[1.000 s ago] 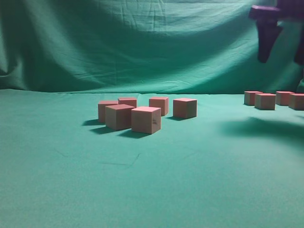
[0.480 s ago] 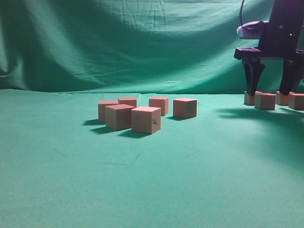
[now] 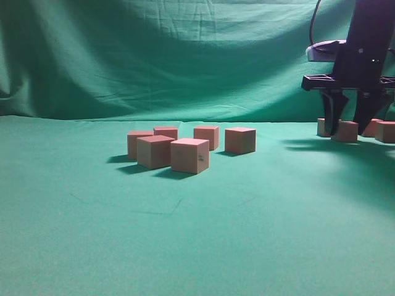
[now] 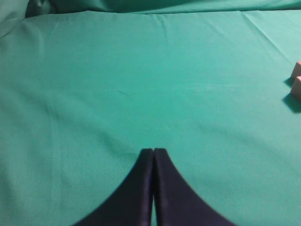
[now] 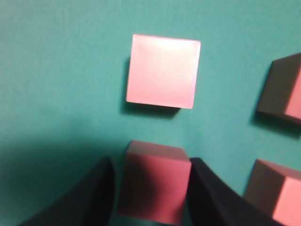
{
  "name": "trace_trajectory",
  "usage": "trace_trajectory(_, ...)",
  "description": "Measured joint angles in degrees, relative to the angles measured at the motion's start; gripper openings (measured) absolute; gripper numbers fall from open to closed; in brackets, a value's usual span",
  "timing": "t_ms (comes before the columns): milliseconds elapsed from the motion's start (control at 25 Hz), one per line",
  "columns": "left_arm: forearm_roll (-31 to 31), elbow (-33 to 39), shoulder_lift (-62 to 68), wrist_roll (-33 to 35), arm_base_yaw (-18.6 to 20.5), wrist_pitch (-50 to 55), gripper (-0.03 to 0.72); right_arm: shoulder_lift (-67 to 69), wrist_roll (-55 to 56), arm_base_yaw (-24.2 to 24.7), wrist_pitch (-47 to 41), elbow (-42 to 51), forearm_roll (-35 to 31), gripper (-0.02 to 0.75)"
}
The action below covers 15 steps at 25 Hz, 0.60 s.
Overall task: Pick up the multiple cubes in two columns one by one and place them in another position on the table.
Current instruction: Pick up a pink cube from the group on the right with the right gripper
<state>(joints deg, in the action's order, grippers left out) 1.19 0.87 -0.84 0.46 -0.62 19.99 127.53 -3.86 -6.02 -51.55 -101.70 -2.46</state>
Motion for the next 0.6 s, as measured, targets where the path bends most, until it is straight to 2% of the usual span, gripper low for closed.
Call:
trace_trajectory(40,0.00,0.00,0.00,0.00,0.00,0.00,0.000,0.11,0.00,0.00,-0.31,0.00,0.00,0.276)
trace_trajectory(80,0.00,0.00,0.00,0.00,0.00,0.00,0.000,0.11,0.00,0.00,-0.67,-0.11,0.00,0.255)
trace_trajectory(280,0.00,0.00,0.00,0.00,0.00,0.00,0.000,-0.39,0.00,0.00,-2.82,-0.33,-0.85,0.268)
trace_trajectory(600,0.00,0.00,0.00,0.00,0.00,0.00,0.000,-13.38,-6.81,-0.02,-14.14,-0.33,-14.64,0.268)
